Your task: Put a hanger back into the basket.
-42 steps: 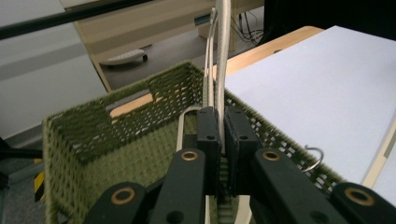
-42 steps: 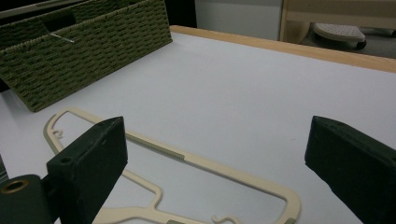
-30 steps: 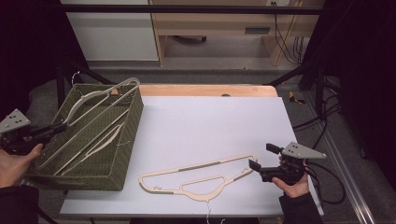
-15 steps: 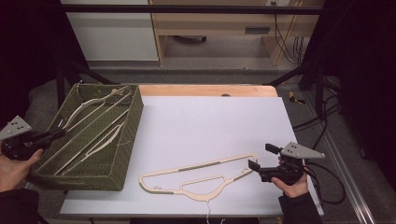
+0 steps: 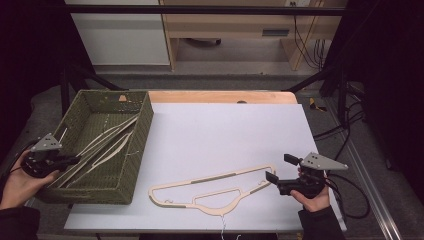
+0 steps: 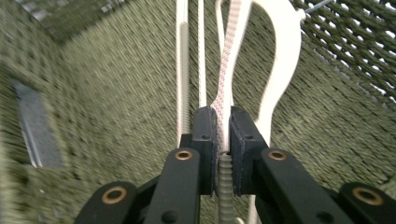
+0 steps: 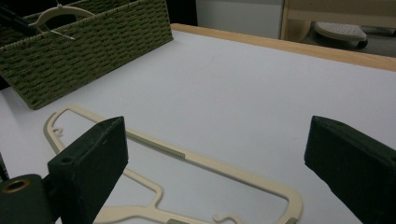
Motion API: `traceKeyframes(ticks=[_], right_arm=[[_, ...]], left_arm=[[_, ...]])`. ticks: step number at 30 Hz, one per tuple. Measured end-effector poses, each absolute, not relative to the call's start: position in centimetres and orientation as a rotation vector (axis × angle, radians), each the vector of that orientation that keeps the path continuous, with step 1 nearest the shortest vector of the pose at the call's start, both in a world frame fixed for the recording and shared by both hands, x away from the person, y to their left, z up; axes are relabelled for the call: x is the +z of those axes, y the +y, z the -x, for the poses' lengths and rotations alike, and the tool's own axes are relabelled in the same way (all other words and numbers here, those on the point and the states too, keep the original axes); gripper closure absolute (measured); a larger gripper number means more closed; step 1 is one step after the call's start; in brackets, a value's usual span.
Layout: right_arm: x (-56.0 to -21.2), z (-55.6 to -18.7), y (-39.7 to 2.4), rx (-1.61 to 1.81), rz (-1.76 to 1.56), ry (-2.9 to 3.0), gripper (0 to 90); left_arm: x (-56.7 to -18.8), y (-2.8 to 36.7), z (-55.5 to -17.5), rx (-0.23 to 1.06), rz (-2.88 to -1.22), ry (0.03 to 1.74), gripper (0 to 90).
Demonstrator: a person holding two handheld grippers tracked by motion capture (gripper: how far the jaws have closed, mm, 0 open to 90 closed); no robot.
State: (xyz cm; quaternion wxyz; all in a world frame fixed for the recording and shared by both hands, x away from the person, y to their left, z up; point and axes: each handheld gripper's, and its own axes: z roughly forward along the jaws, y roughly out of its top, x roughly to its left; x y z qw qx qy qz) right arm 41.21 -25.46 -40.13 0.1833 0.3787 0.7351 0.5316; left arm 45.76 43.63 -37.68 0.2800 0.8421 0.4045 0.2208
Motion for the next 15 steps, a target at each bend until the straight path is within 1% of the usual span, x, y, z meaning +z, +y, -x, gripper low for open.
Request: traceKeyframes(ticks=[1, 3, 4, 5, 6, 7, 8, 9, 10, 11, 12, 13, 14, 15], right_arm=[[-40.1, -41.2, -25.4, 1.502, -1.07, 2.075, 6.7], [-40.2, -41.2, -25.4, 1.496, -1.064, 2.082, 6.7], [-40.2, -41.2, -25.4, 1.496, -1.064, 2.082, 6.7], [-40.2, -41.2, -25.4, 1.498, -1.068, 2.078, 6.7], [-40.1, -41.2, -25.4, 1.501, -1.071, 2.076, 6.7], [-40.1, -41.2, -25.4, 1.501, -1.071, 2.076, 6.7], [-40.1, -41.2, -25.5, 1.498, -1.067, 2.075, 6.7], [-40.1, -41.2, -25.5, 1.498, -1.067, 2.075, 6.7], [-40.1, -41.2, -25.5, 1.499, -1.067, 2.075, 6.7], [-40.2, -41.2, -25.4, 1.501, -1.068, 2.077, 6.7], [-40.2, -41.2, -25.4, 1.501, -1.068, 2.077, 6.7], [-40.2, -41.2, -25.4, 1.504, -1.071, 2.078, 6.7], [-40.2, -41.2, -25.4, 1.5, -1.066, 2.079, 6.7], [-40.2, -41.2, -25.4, 1.5, -1.066, 2.079, 6.7]], left_arm=[[-37.6, 43.6, -45.7, 0.604, -2.247, 1.089, 78.5], [-37.3, 43.4, -45.7, 0.621, -2.219, 1.093, 71.8], [-37.1, 43.2, -45.6, 0.623, -2.2, 1.105, 71.8], [-36.9, 43.0, -45.6, 0.629, -2.19, 1.114, 68.2], [-36.6, 42.8, -45.5, 0.626, -2.197, 1.106, 60.8], [-36.6, 42.4, -45.4, 0.638, -2.165, 1.108, 60.8], [-36.3, 42.1, -45.3, 0.643, -2.163, 1.116, 52.0], [-36.2, 41.8, -45.2, 0.654, -2.155, 1.113, 52.0], [-36.0, 41.4, -45.1, 0.664, -2.137, 1.107, 48.8], [-35.9, 41.0, -45.1, 0.662, -2.122, 1.102, 40.8], [-35.7, 40.6, -45.0, 0.672, -2.113, 1.091, 40.8], [-35.6, 40.1, -44.9, 0.685, -2.078, 1.093, 37.8], [-35.3, 39.5, -44.9, 0.697, -2.062, 1.074, 32.9], [-35.2, 39.1, -44.8, 0.707, -2.046, 1.067, 32.9]])
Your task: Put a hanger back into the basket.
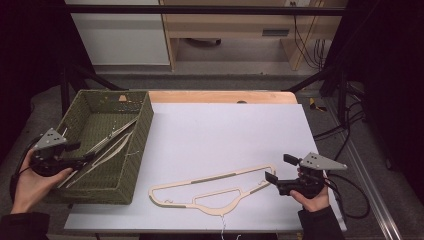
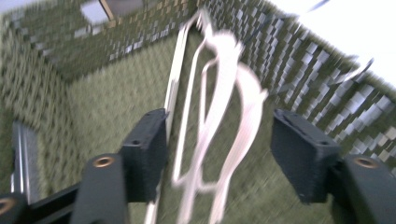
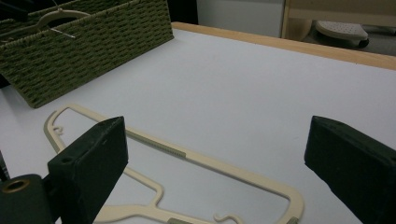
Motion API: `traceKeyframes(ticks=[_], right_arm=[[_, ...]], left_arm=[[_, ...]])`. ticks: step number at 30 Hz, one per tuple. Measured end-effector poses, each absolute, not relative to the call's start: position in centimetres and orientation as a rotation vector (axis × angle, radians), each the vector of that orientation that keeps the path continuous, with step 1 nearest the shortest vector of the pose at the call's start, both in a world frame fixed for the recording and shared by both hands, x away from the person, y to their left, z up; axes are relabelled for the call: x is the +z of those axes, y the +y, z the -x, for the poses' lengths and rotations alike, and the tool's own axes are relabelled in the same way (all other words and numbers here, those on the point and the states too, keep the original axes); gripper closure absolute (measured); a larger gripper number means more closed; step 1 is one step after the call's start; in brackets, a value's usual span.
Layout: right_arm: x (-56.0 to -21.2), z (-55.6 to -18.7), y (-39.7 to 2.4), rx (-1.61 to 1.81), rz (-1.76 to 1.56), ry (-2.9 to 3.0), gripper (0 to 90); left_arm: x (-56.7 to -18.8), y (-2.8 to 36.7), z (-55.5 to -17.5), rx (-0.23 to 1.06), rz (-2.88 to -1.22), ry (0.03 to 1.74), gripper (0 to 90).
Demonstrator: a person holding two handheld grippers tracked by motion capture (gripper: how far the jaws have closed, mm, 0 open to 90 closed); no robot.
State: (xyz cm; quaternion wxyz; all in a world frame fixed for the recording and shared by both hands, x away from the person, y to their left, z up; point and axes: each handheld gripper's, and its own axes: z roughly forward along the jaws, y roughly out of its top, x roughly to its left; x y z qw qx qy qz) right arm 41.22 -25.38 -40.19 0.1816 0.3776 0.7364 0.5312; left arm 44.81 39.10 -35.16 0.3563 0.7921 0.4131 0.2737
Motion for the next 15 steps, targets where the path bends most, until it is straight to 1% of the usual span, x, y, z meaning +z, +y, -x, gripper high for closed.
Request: traceKeyframes(ticks=[4, 8, 9, 10, 12, 13, 15], right_arm=[[-40.2, -41.2, -25.4, 1.502, -1.061, 2.086, 6.7], [-40.2, -41.2, -25.3, 1.505, -1.064, 2.08, 6.8], [-40.2, -41.2, -25.4, 1.503, -1.063, 2.081, 6.8], [-40.2, -41.2, -25.4, 1.504, -1.062, 2.081, 6.8], [-40.2, -41.2, -25.4, 1.505, -1.066, 2.08, 6.8], [-40.2, -41.2, -25.4, 1.505, -1.066, 2.08, 6.8], [-40.1, -41.1, -25.4, 1.505, -1.065, 2.08, 6.8]], left_arm=[[-33.9, 37.1, -44.8, 0.741, -1.955, 1.032, 27.7], [-32.9, 35.0, -45.1, 0.766, -1.917, 0.995, 27.1], [-32.8, 34.5, -45.3, 0.768, -1.916, 0.983, 29.8], [-32.8, 33.5, -45.6, 0.789, -1.931, 0.96, 34.6], [-32.8, 33.0, -45.8, 0.815, -1.939, 0.957, 36.0], [-32.9, 32.5, -46.1, 0.842, -1.958, 0.935, 39.7], [-33.1, 31.7, -46.7, 0.853, -1.993, 0.935, 45.8]])
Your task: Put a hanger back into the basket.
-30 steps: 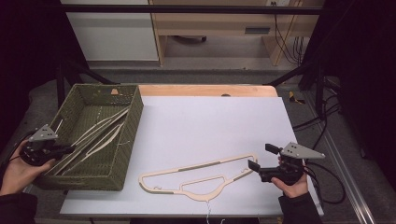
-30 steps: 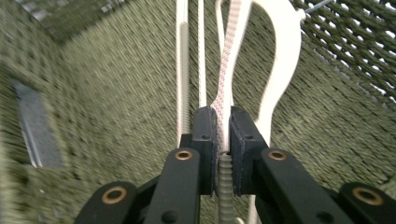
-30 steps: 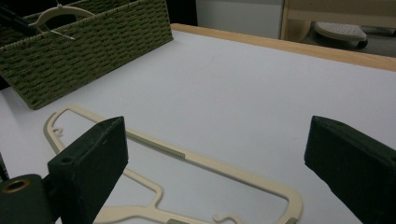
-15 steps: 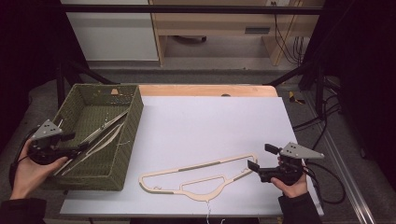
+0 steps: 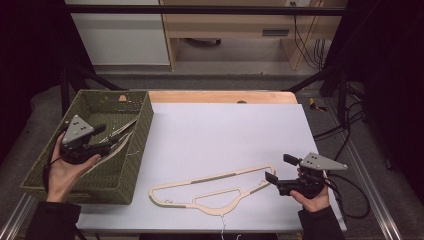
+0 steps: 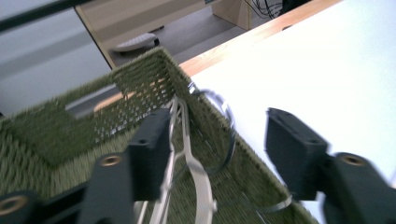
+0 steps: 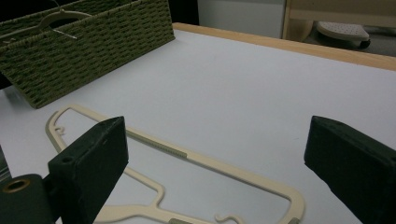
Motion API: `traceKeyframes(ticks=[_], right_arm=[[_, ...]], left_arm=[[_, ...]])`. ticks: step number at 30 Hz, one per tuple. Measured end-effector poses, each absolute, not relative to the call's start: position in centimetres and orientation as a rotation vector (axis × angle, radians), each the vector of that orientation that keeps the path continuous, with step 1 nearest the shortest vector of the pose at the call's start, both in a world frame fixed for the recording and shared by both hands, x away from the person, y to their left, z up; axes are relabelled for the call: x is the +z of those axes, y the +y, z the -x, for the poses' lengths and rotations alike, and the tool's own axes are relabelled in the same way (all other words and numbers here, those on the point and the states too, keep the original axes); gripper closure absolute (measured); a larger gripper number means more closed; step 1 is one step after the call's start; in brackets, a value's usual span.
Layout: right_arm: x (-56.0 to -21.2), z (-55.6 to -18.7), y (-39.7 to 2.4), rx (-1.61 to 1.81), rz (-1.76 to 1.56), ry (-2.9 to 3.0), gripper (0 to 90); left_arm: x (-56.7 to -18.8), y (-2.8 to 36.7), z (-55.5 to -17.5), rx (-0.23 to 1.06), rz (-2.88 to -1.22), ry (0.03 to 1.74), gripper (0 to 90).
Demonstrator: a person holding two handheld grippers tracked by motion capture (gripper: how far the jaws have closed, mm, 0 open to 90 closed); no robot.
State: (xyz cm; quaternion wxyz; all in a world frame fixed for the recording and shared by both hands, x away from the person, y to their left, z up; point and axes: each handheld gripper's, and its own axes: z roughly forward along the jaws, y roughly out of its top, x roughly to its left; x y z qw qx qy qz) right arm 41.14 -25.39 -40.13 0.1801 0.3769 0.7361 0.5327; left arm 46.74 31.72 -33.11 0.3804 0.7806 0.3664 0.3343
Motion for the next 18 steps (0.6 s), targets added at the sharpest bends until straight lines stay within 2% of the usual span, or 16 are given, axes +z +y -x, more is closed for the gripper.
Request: traceKeyframes(ticks=[4, 8, 14, 18], right_arm=[[-40.09, -41.14, -25.47, 1.503, -1.054, 2.085, 6.9], [-40.06, -41.13, -25.46, 1.508, -1.056, 2.078, 7.1], [-40.08, -41.14, -25.45, 1.505, -1.05, 2.086, 7.3], [-40.07, -41.14, -25.45, 1.507, -1.048, 2.087, 7.4]], left_arm=[[-33.28, 30.8, -47.49, 0.894, -2.039, 0.939, 49.9], [-32.97, 30.55, -47.42, 0.956, -2.023, 0.938, 58.9], [-32.77, 30.73, -46.83, 0.96, -1.999, 0.933, 85.3], [-32.98, 30.64, -46.62, 0.957, -2.013, 0.91, 86.2]])
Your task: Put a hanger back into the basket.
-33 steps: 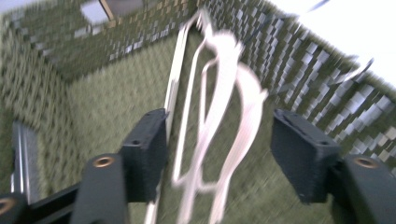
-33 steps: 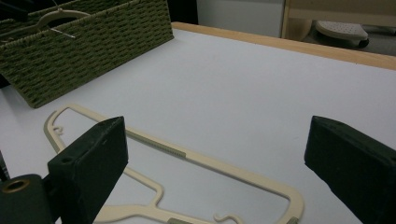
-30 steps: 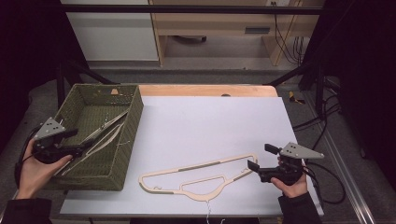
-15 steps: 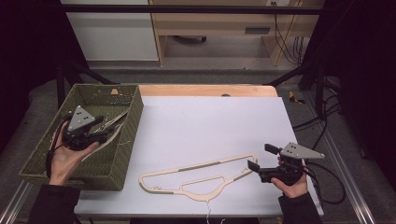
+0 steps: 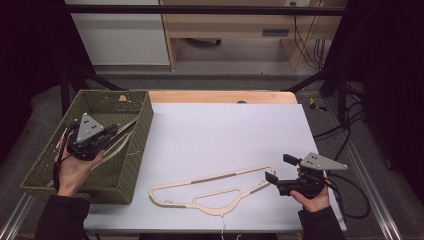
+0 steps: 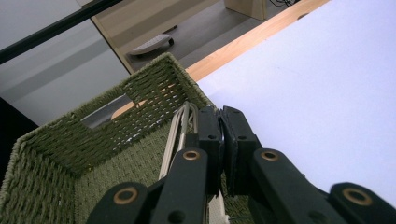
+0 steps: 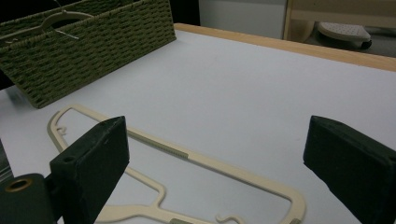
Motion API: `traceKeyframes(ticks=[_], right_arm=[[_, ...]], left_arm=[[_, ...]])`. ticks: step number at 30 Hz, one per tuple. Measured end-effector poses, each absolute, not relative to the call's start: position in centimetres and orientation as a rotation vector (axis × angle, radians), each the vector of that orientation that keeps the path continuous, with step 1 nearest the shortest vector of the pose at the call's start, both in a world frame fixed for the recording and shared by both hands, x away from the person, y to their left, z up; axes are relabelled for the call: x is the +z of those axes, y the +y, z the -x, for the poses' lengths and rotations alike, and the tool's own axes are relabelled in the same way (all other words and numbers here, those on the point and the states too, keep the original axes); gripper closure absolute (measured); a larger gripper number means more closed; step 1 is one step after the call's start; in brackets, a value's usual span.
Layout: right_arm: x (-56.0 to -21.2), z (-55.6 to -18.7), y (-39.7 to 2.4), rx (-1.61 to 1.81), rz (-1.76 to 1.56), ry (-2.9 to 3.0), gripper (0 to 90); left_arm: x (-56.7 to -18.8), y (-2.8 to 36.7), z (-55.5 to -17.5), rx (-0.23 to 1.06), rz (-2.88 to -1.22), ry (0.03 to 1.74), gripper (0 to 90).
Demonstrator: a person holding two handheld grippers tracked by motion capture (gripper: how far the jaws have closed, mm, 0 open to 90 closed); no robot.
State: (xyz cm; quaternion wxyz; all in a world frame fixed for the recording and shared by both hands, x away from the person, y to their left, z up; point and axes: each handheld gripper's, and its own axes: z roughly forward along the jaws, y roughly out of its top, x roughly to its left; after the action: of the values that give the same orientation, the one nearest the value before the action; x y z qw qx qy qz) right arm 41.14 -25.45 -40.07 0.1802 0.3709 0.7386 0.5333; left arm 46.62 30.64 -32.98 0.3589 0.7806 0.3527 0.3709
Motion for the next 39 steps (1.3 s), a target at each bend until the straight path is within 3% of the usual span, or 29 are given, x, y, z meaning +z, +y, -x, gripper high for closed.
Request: traceKeyframes(ticks=[8, 13, 18, 20, 23, 29, 39], right_arm=[[-40.1, -41.1, -25.4, 1.51, -1.049, 2.086, 7.5], [-40.1, -41.1, -25.3, 1.508, -1.054, 2.089, 7.5], [-40.0, -41.0, -25.5, 1.511, -1.055, 2.081, 7.6], [-40.0, -41.0, -25.5, 1.511, -1.057, 2.081, 7.6], [-40.0, -41.0, -25.4, 1.509, -1.055, 2.081, 7.6], [-40.1, -41.0, -25.2, 1.512, -1.049, 2.092, 6.9], [-40.1, -40.5, -23.8, 1.519, -0.984, 2.148, 6.5]], left_arm=[[-34.1, 30.1, -45.7, 0.888, -2.03, 0.909, 83.4], [-33.8, 30.1, -44.9, 0.91, -2.031, 0.868, 67.6], [-31.9, 32.1, -43.2, 0.881, -2.017, 0.869, 43.8], [-31.3, 33.0, -42.3, 0.815, -2.022, 0.896, 43.2], [-31.1, 33.1, -41.2, 0.818, -1.997, 0.882, 42.5], [-31.2, 30.1, -39.7, 0.782, -1.921, 0.837, 28.9], [-34.1, 23.3, -38.4, 0.703, -1.903, 0.666, 22.5]])
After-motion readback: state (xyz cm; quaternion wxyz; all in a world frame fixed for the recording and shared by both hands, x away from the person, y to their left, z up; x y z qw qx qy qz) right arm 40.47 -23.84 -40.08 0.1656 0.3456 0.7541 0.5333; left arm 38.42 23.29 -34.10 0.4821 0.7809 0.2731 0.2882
